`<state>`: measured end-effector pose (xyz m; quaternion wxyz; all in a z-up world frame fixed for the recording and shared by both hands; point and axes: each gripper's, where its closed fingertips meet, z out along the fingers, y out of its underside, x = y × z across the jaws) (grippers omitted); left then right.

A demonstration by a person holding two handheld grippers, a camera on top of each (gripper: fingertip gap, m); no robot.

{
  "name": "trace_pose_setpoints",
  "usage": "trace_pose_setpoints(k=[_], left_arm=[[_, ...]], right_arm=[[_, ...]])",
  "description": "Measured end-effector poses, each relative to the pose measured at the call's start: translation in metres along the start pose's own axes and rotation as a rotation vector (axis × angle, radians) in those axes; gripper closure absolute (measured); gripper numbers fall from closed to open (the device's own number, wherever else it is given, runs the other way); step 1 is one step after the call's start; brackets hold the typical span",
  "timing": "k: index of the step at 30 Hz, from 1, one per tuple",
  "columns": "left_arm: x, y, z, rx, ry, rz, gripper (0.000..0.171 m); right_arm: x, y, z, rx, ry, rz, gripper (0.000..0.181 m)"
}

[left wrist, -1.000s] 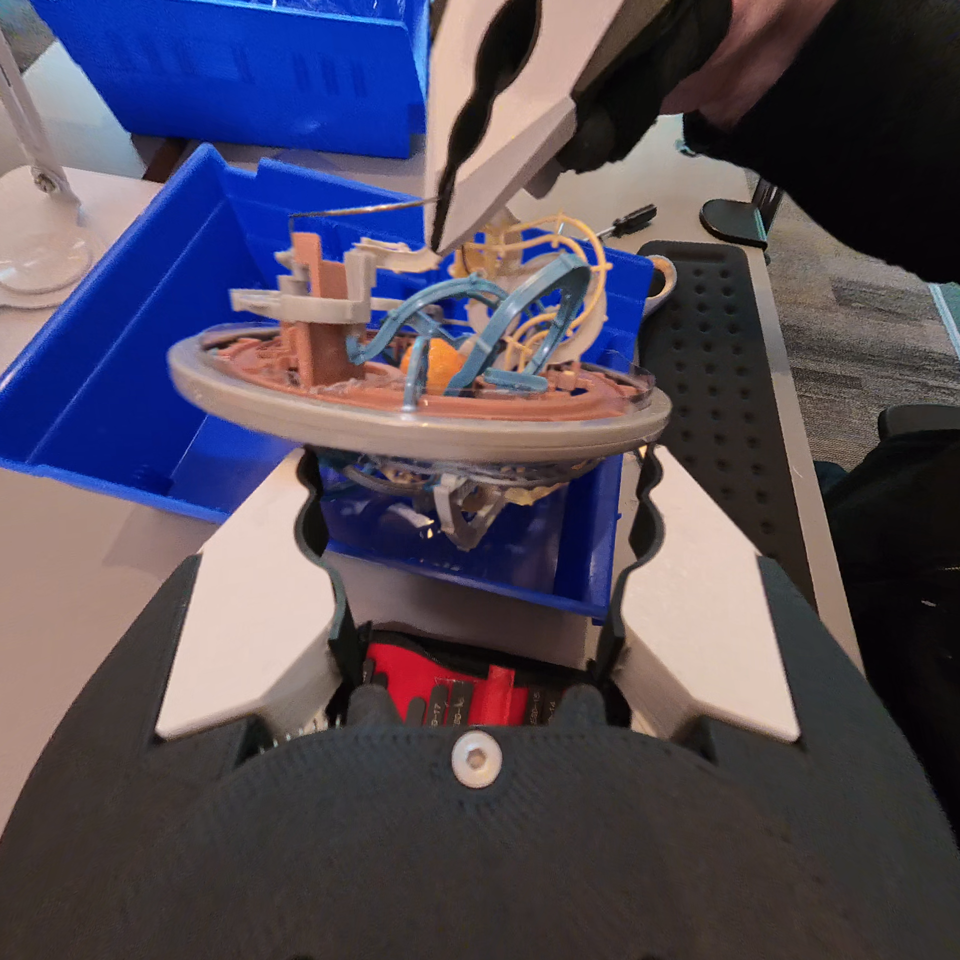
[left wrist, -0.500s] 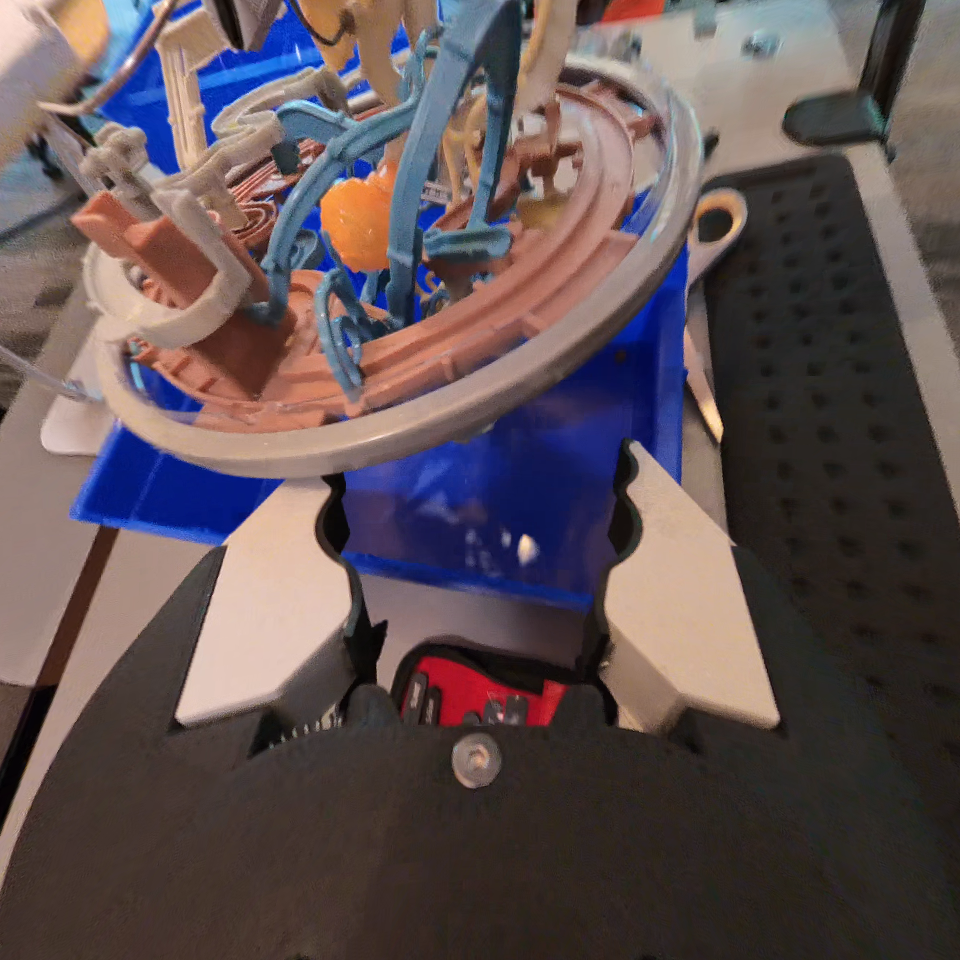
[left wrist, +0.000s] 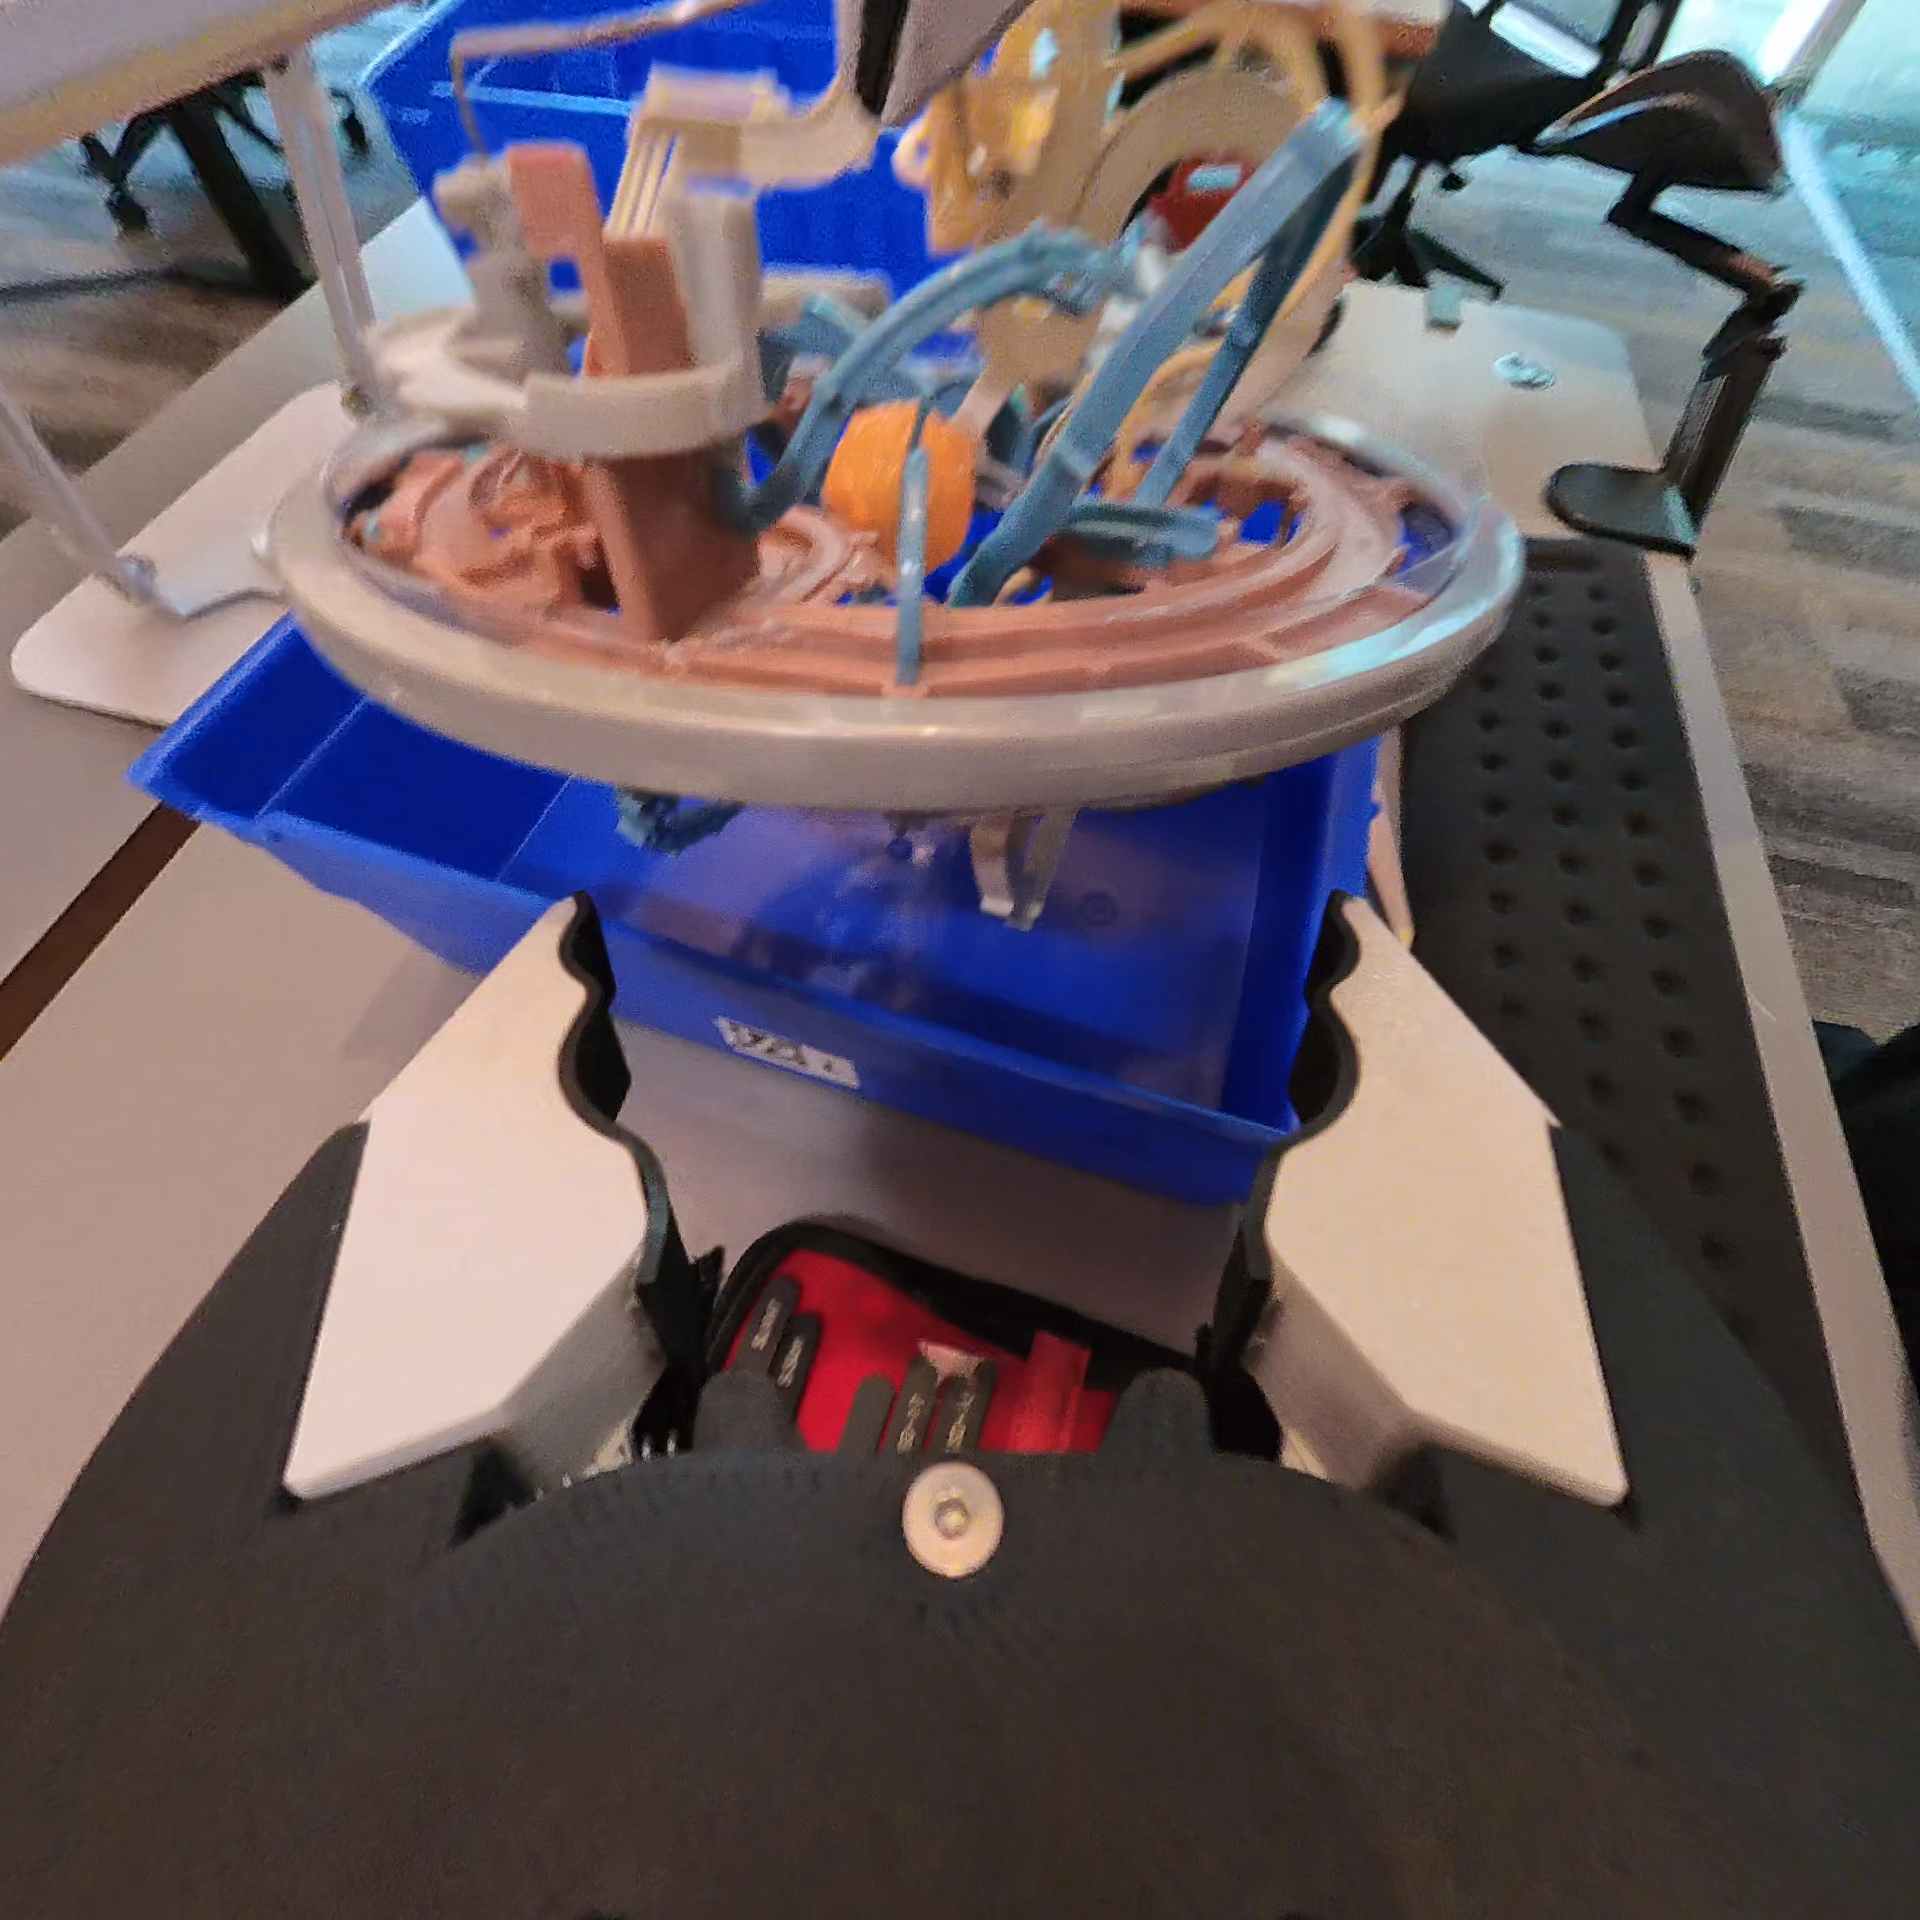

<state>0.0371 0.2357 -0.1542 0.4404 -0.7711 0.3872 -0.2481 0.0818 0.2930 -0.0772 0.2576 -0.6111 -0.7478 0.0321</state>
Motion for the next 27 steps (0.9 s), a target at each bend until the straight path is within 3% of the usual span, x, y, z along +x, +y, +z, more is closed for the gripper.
trace_pose_setpoints(k=[3,7,12,16,20,26,27], left_arm=[[0.010,-0.008,0.003,0.029,0.013,0.047,0.050],[0.017,0.003,0.007,-0.036,-0.030,0.159,0.056],[0.030,-0.011,-0.006,-0.039,-0.138,0.308,0.065],[0.054,-0.020,0.000,-0.060,-0.266,0.421,0.063],[0.062,-0.008,0.016,-0.143,-0.399,0.528,0.059],[0.083,0.010,0.046,-0.254,-0.388,0.564,0.055],[0.080,0.011,0.047,-0.279,-0.423,0.592,0.061]], right_arm=[[-0.001,0.007,0.009,-0.037,-0.014,-0.028,0.181],[-0.003,0.004,0.011,-0.011,-0.018,-0.132,0.181],[0.005,-0.007,-0.009,0.049,0.054,-0.289,0.181],[0.013,-0.018,-0.023,0.120,0.087,-0.428,0.181],[0.010,-0.013,-0.011,0.186,0.079,-0.556,0.181],[0.004,0.002,0.012,0.208,0.070,-0.680,0.181],[0.003,0.005,0.017,0.215,0.074,-0.687,0.181]])
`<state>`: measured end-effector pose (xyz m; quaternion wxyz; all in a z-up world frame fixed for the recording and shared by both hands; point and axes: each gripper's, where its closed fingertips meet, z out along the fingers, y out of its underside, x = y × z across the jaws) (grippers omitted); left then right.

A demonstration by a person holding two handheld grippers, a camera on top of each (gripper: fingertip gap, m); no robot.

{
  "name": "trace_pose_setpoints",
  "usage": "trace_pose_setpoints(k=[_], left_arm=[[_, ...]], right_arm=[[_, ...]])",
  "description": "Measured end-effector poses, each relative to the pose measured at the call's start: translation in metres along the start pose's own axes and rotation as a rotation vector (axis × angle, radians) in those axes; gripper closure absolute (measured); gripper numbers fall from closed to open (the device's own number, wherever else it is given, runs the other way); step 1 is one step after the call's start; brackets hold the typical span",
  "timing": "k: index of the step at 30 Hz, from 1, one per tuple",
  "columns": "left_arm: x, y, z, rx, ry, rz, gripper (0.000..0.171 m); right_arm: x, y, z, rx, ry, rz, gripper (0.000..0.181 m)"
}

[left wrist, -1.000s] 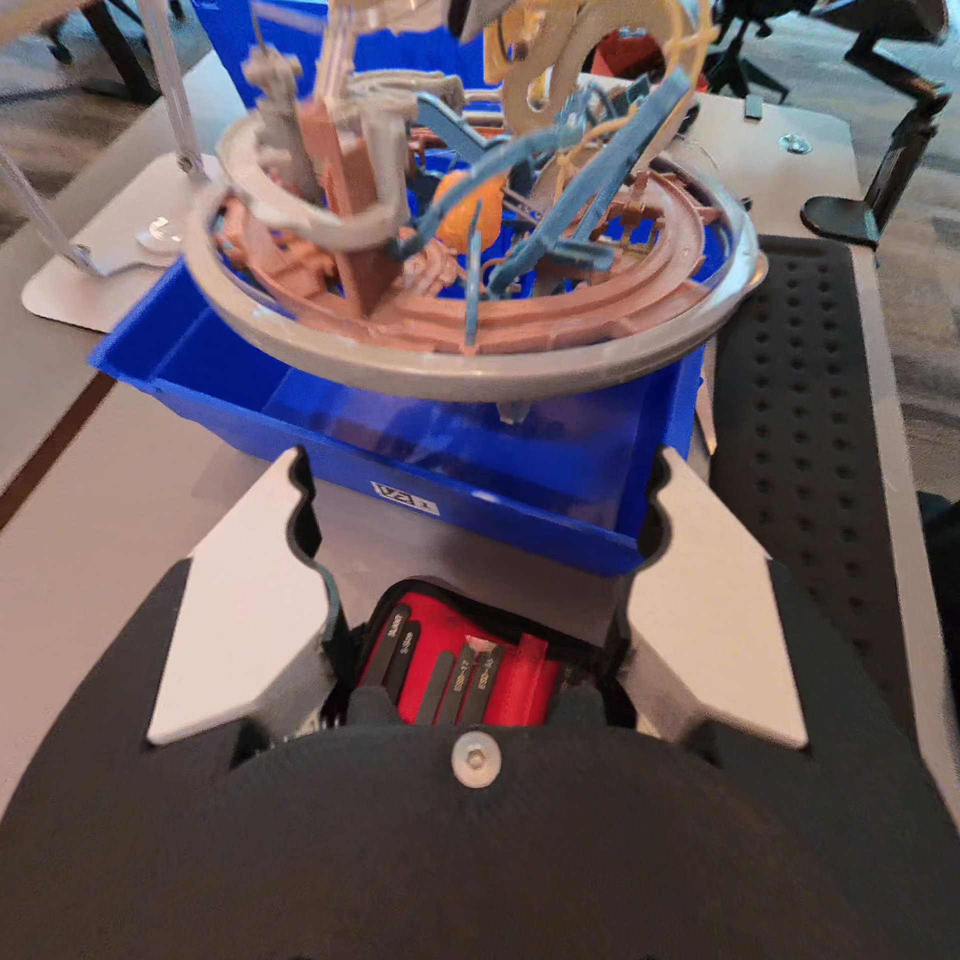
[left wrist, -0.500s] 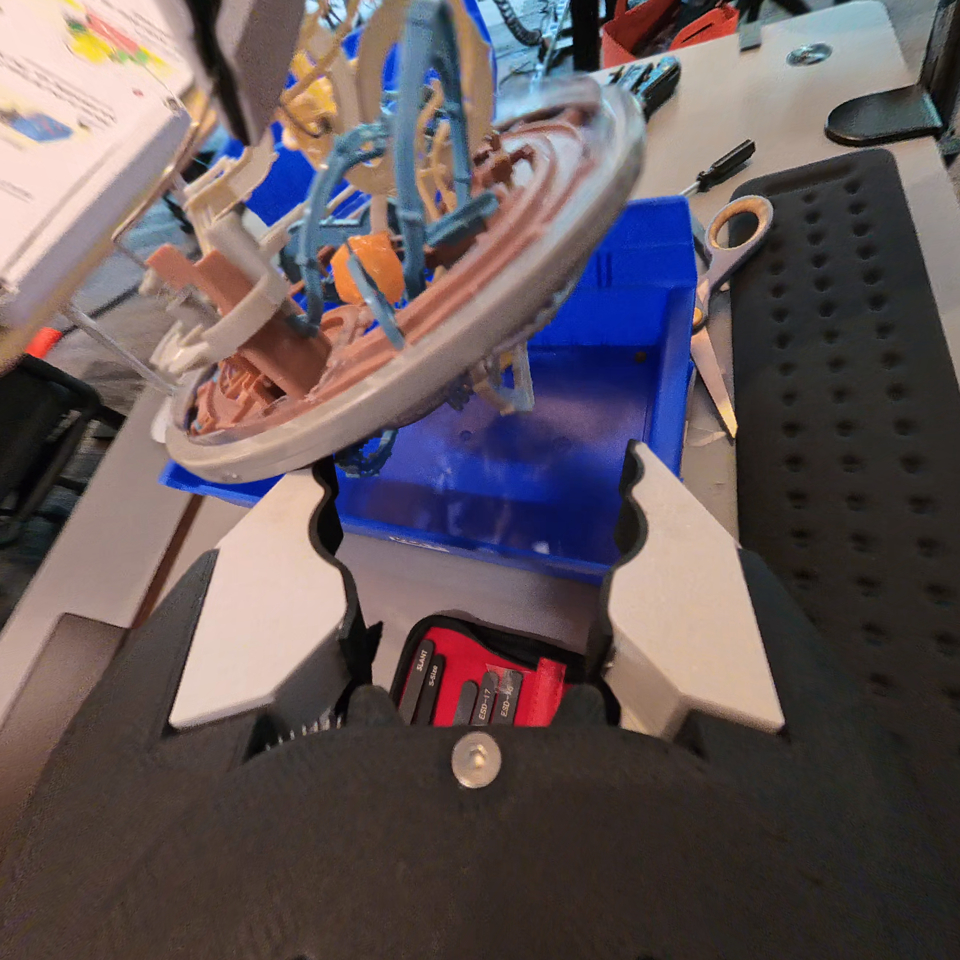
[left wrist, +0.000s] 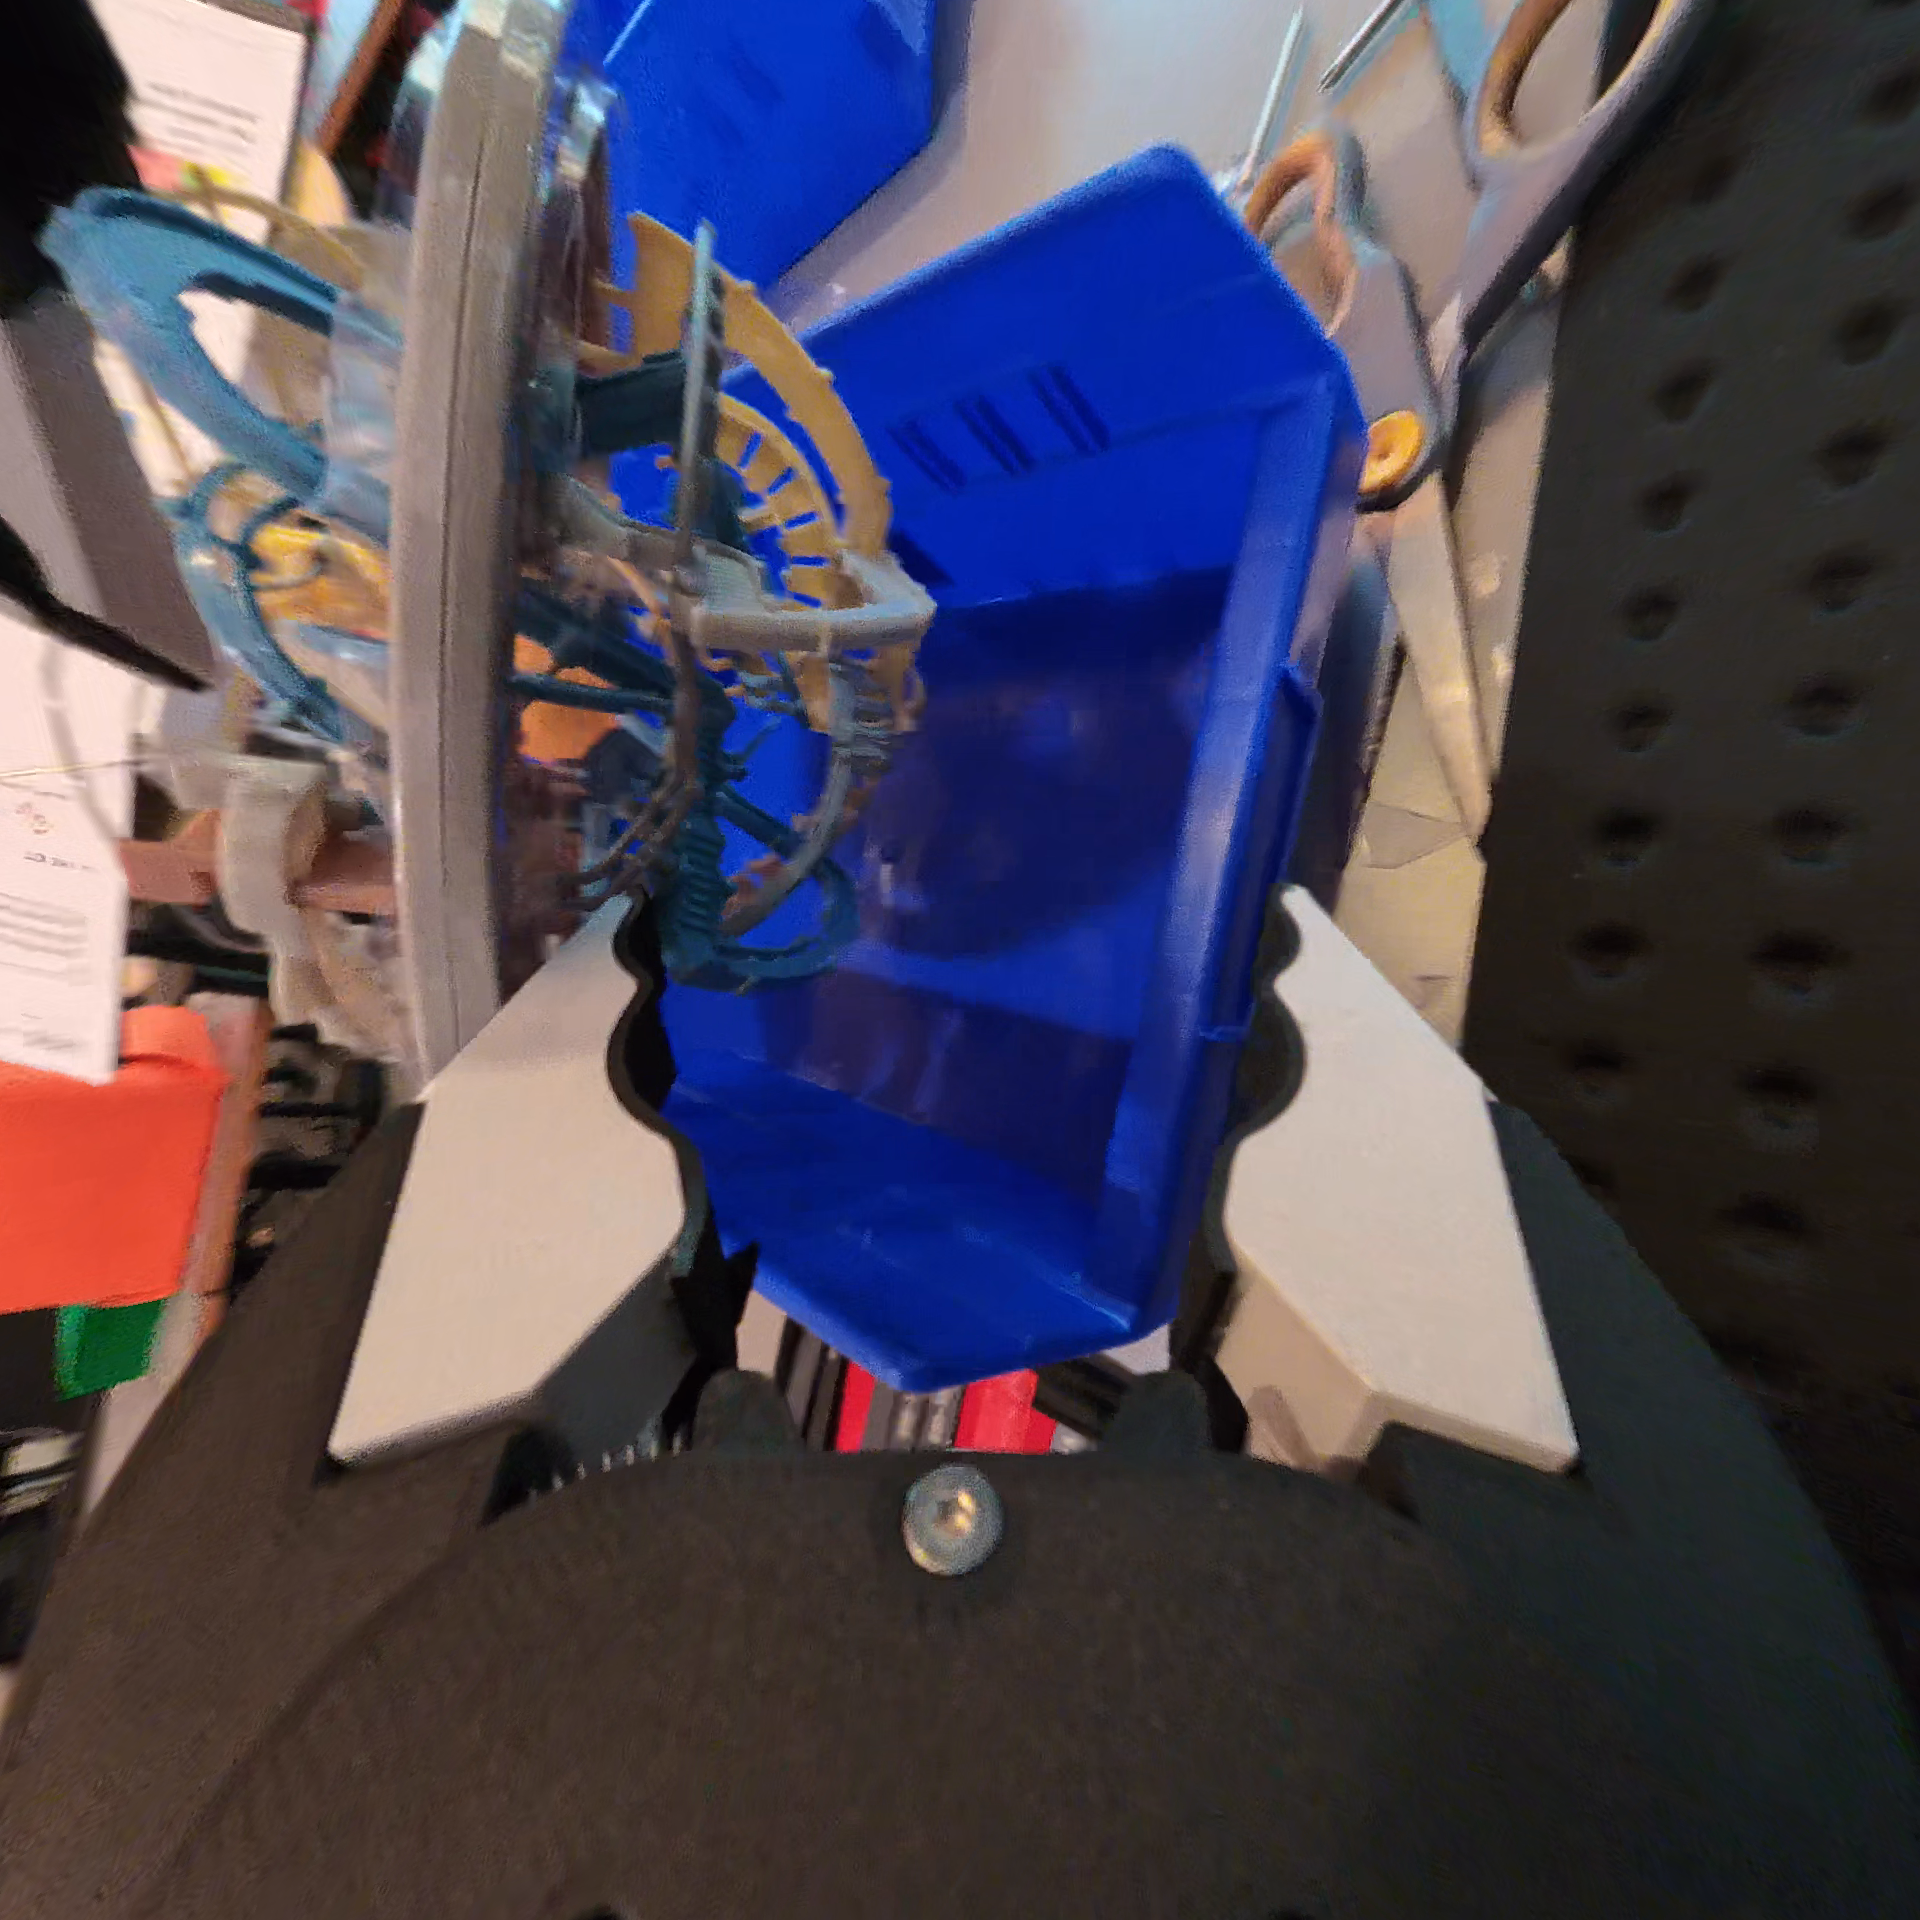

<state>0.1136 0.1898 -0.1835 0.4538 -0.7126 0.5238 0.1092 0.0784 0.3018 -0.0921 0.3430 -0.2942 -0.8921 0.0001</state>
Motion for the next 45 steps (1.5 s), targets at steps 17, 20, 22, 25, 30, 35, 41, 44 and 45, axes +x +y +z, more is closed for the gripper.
trace_pose_setpoints(k=[17,20,22,25,30,35,41,44,45], left_arm=[[-0.007,-0.023,-0.060,0.271,0.208,-0.045,0.094],[-0.058,-0.011,-0.047,0.225,0.202,-0.103,0.073],[-0.075,-0.004,-0.030,0.226,0.272,-0.120,0.078],[-0.076,0.011,-0.006,0.178,0.414,-0.102,0.081],[-0.073,0.023,0.012,0.092,0.509,-0.029,0.085],[-0.115,0.016,0.012,0.103,0.451,-0.105,0.059],[-0.118,0.044,0.053,0.006,0.656,-0.225,0.041],[-0.106,0.043,0.058,0.062,0.766,-0.269,0.043],[-0.101,0.041,0.057,0.087,0.800,-0.270,0.048]], right_arm=[[-0.030,-0.003,0.017,0.046,0.275,-0.076,0.179],[-0.029,-0.002,0.012,0.040,0.255,0.027,0.153],[-0.025,-0.001,0.003,0.023,0.233,0.112,0.133],[-0.024,0.011,-0.019,-0.001,0.209,0.290,0.123],[-0.056,0.058,-0.041,-0.018,0.088,0.701,0.134],[-0.093,0.076,-0.026,-0.003,0.004,0.826,0.126],[-0.099,0.075,-0.021,0.039,-0.073,0.865,0.129],[-0.100,0.070,-0.019,0.052,-0.124,0.833,0.137],[-0.101,0.068,-0.018,0.049,-0.141,0.814,0.139]])
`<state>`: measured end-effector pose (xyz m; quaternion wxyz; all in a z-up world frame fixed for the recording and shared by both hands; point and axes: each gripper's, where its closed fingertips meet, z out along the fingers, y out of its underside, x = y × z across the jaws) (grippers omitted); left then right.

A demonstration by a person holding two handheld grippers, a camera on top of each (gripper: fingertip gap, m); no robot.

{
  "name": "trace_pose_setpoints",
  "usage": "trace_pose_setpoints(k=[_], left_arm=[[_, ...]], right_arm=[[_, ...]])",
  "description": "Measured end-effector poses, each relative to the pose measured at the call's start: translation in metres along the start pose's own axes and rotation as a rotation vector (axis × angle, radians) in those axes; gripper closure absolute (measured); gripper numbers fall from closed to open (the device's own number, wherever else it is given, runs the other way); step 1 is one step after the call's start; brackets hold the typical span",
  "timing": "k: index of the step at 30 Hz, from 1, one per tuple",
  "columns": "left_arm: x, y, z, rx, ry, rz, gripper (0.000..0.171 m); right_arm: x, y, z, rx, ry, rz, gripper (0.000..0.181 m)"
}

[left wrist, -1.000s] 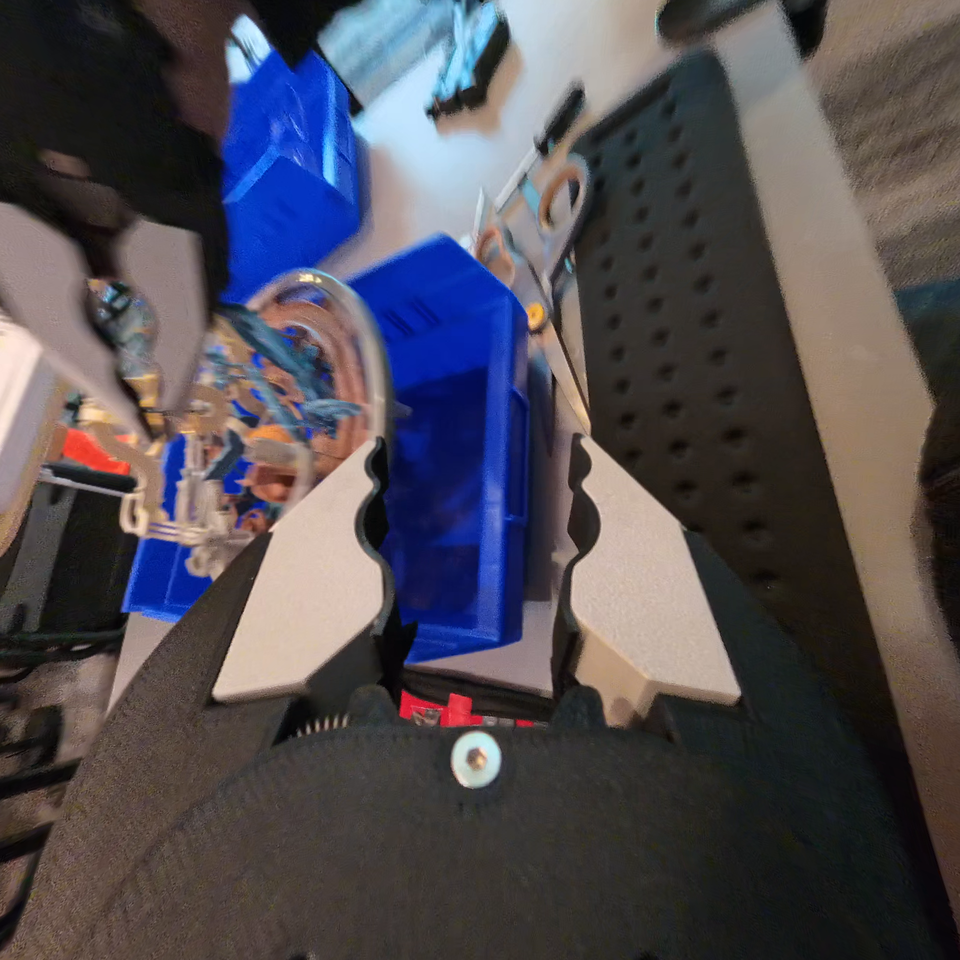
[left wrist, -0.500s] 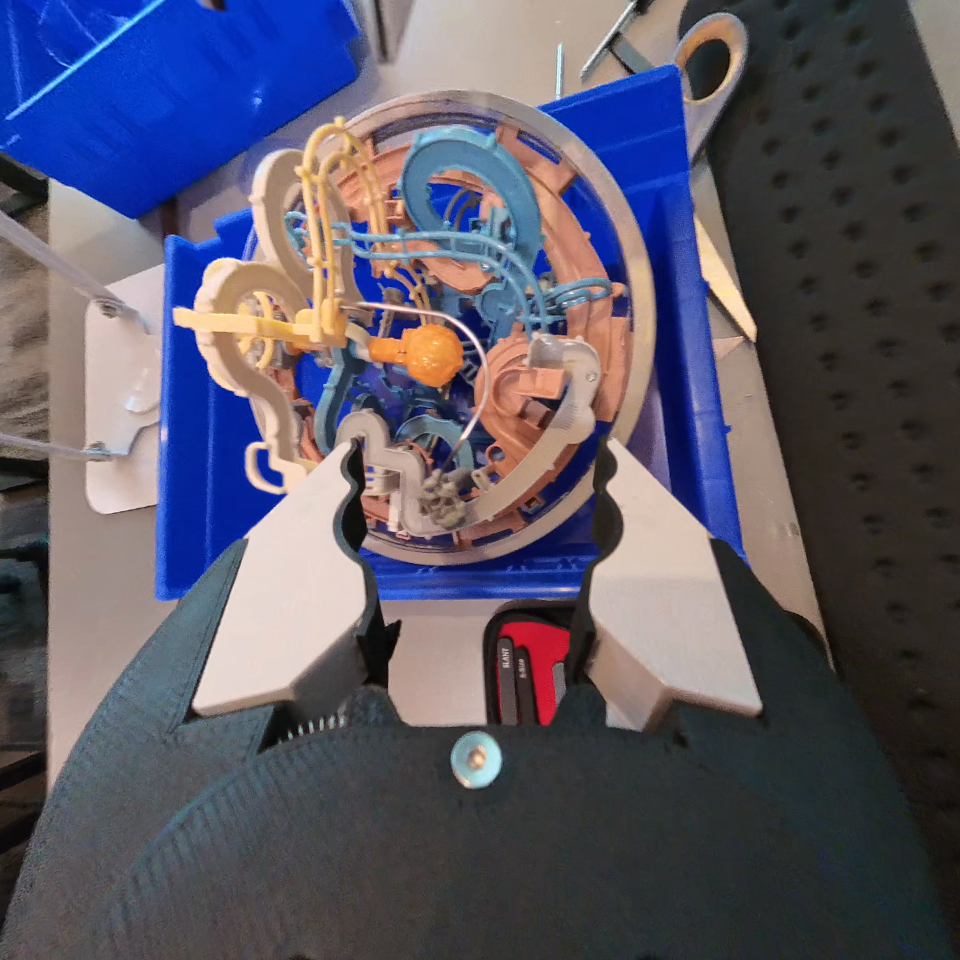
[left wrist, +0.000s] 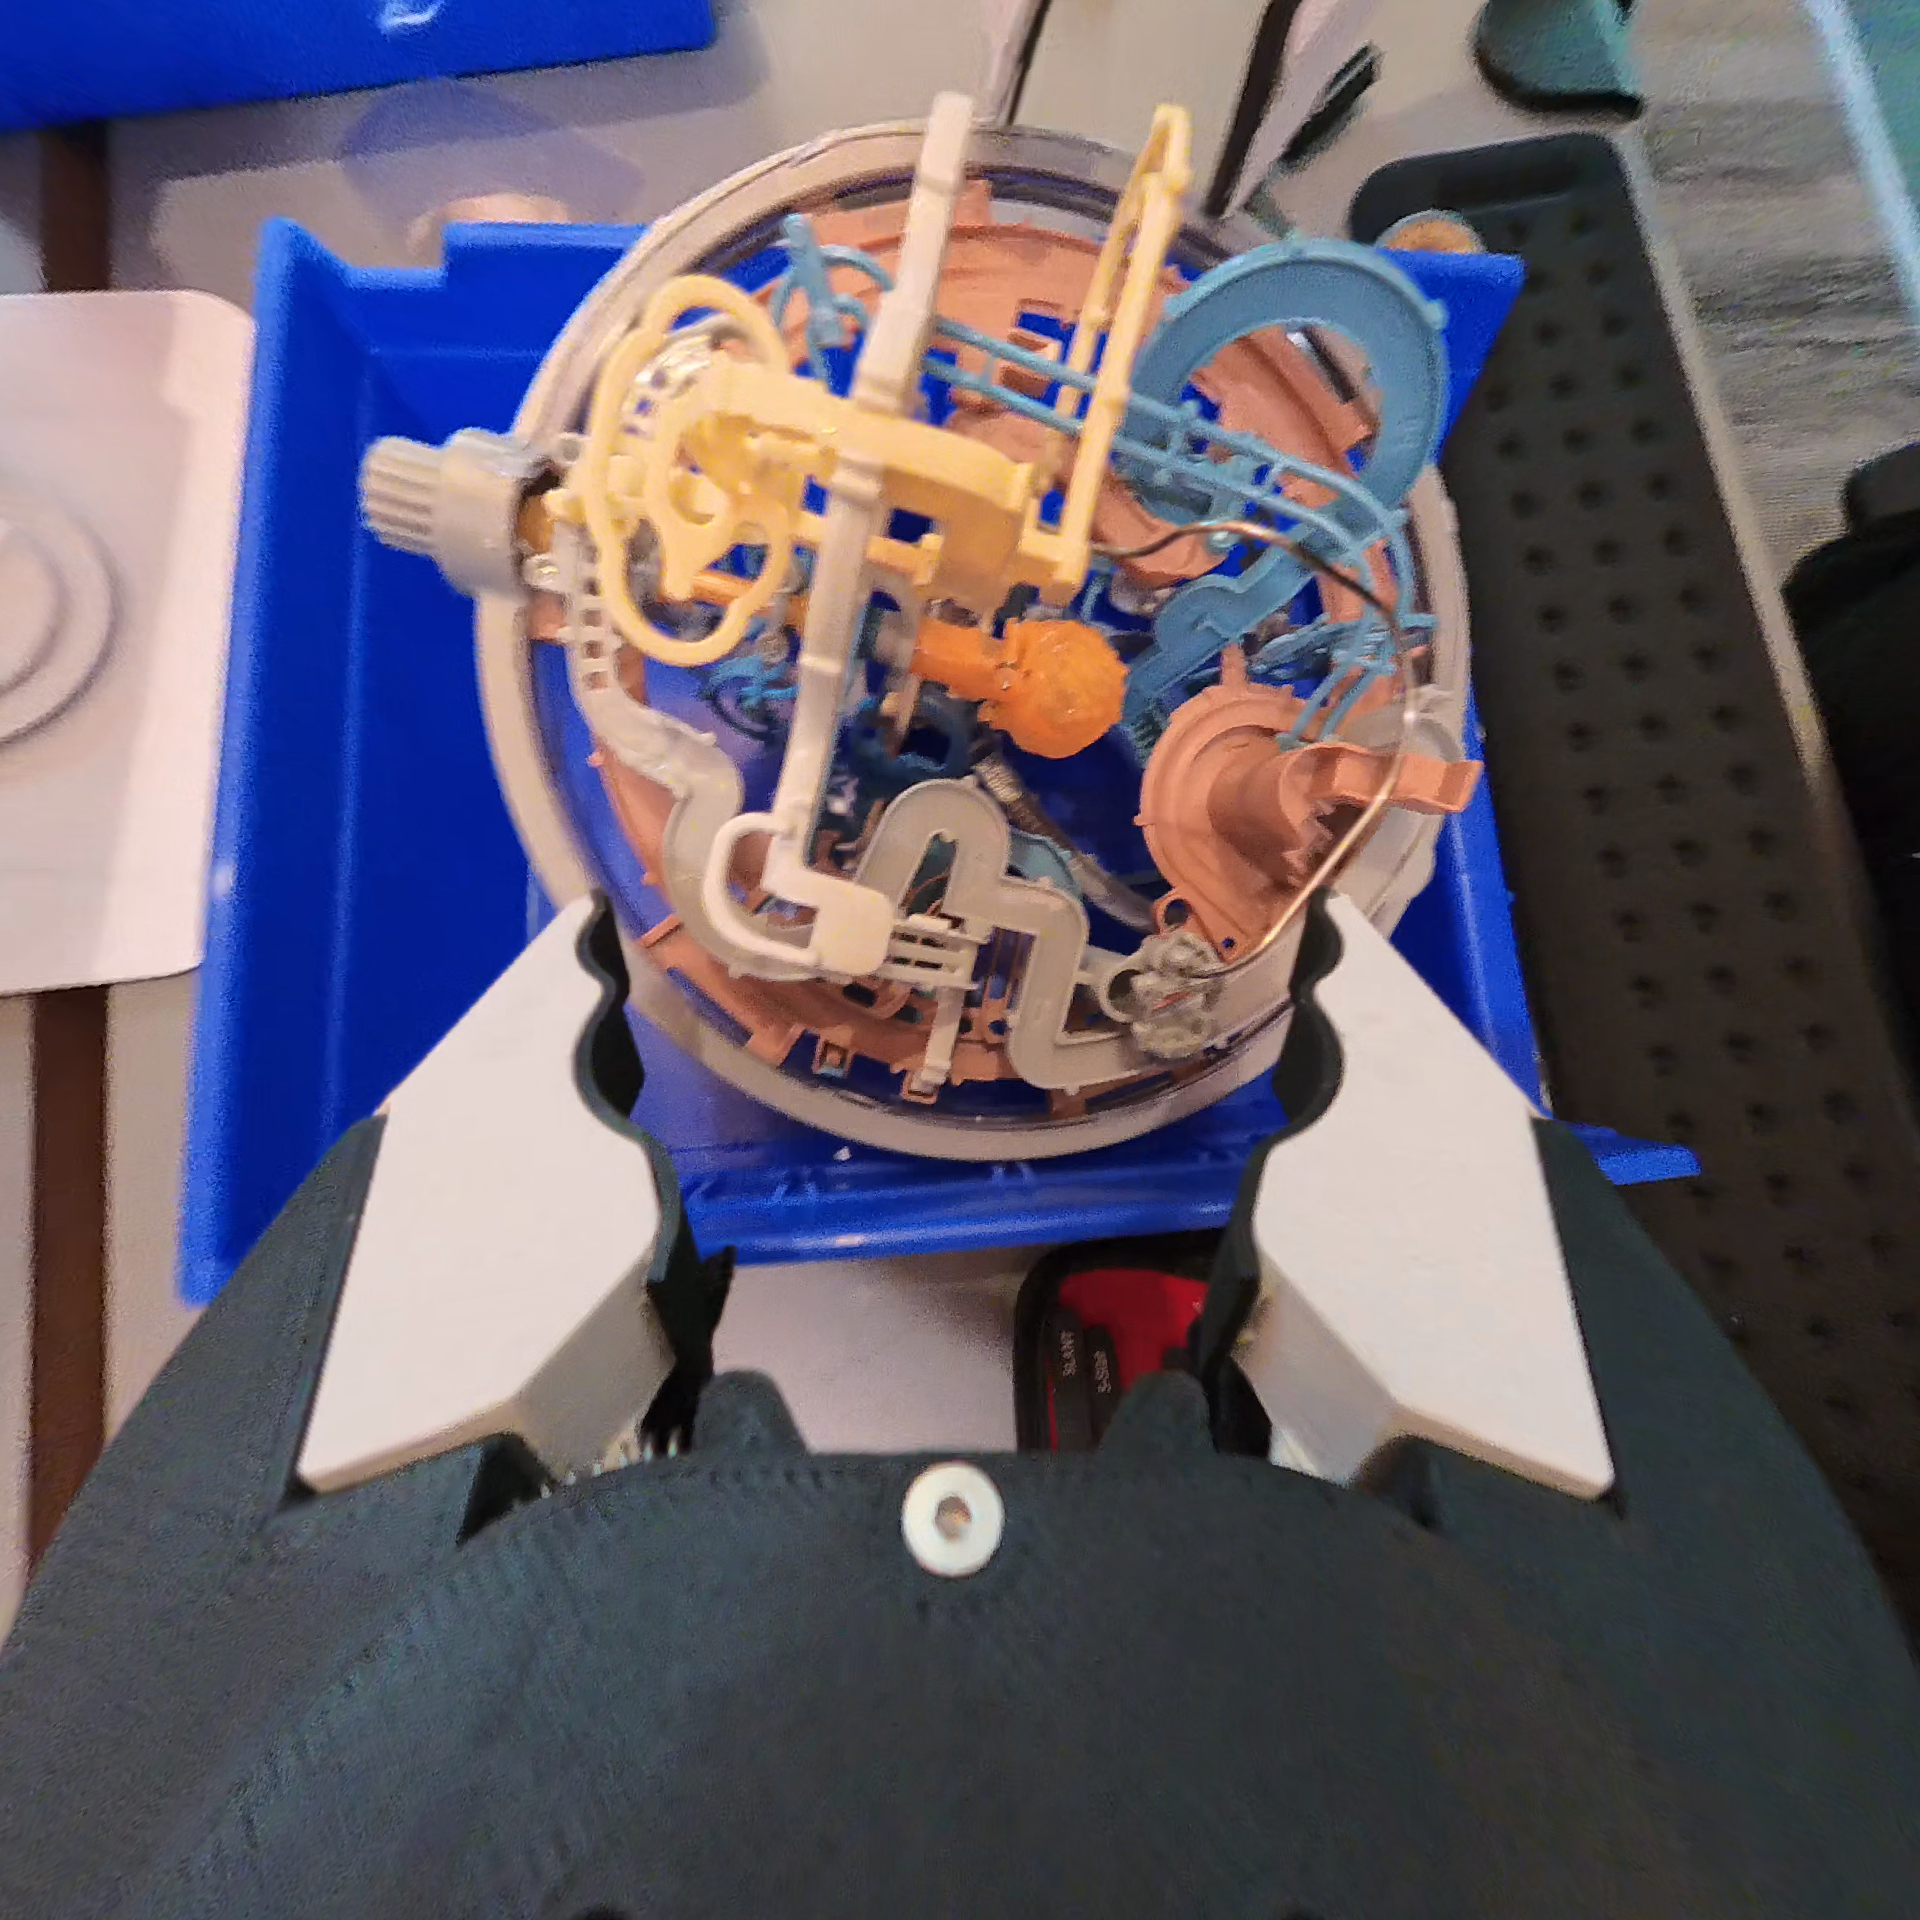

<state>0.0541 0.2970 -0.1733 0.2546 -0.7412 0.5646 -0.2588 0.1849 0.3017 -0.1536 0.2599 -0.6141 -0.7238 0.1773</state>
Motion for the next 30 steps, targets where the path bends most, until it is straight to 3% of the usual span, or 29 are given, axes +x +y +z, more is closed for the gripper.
trace_pose_setpoints(k=[2,6,9,10,11,13,19,21,25,26,28,30], left_arm=[[0.006,0.006,0.010,-0.030,0.048,-0.020,0.047],[0.006,0.008,0.016,-0.065,0.014,0.009,0.041],[0.008,0.010,0.015,-0.073,-0.001,-0.006,0.042],[0.011,0.011,0.014,-0.086,-0.005,-0.008,0.043],[0.013,0.011,0.013,-0.097,-0.008,-0.022,0.043],[0.020,0.016,0.010,-0.130,-0.002,-0.033,0.048],[0.023,0.027,0.007,-0.200,-0.050,-0.005,0.060],[0.026,0.030,0.008,-0.214,-0.034,-0.011,0.058],[0.025,0.035,0.009,-0.227,-0.042,-0.012,0.054],[0.025,0.035,0.009,-0.227,-0.044,-0.004,0.054],[0.029,0.036,0.010,-0.248,-0.026,-0.010,0.054],[0.046,0.025,0.010,-0.194,0.076,-0.031,0.051]], right_arm=[[-0.004,-0.001,0.003,-0.027,-0.044,-0.021,0.145],[-0.023,0.000,0.015,-0.118,-0.217,-0.045,0.146],[-0.017,0.000,0.017,-0.158,-0.219,-0.063,0.151],[-0.012,0.000,0.018,-0.156,-0.199,-0.076,0.174],[-0.014,-0.001,0.016,-0.153,-0.215,-0.083,0.169],[-0.007,-0.003,0.011,-0.152,-0.142,-0.105,0.144],[0.014,-0.011,0.012,-0.091,-0.008,-0.102,0.137],[0.013,-0.007,0.018,-0.108,-0.031,-0.098,0.131],[0.007,-0.009,0.025,-0.128,-0.112,-0.081,0.153],[0.015,-0.010,0.029,-0.121,-0.058,-0.099,0.165],[0.026,-0.011,0.039,-0.137,0.006,-0.145,0.161],[0.019,-0.009,0.050,-0.183,-0.070,-0.131,0.161]])
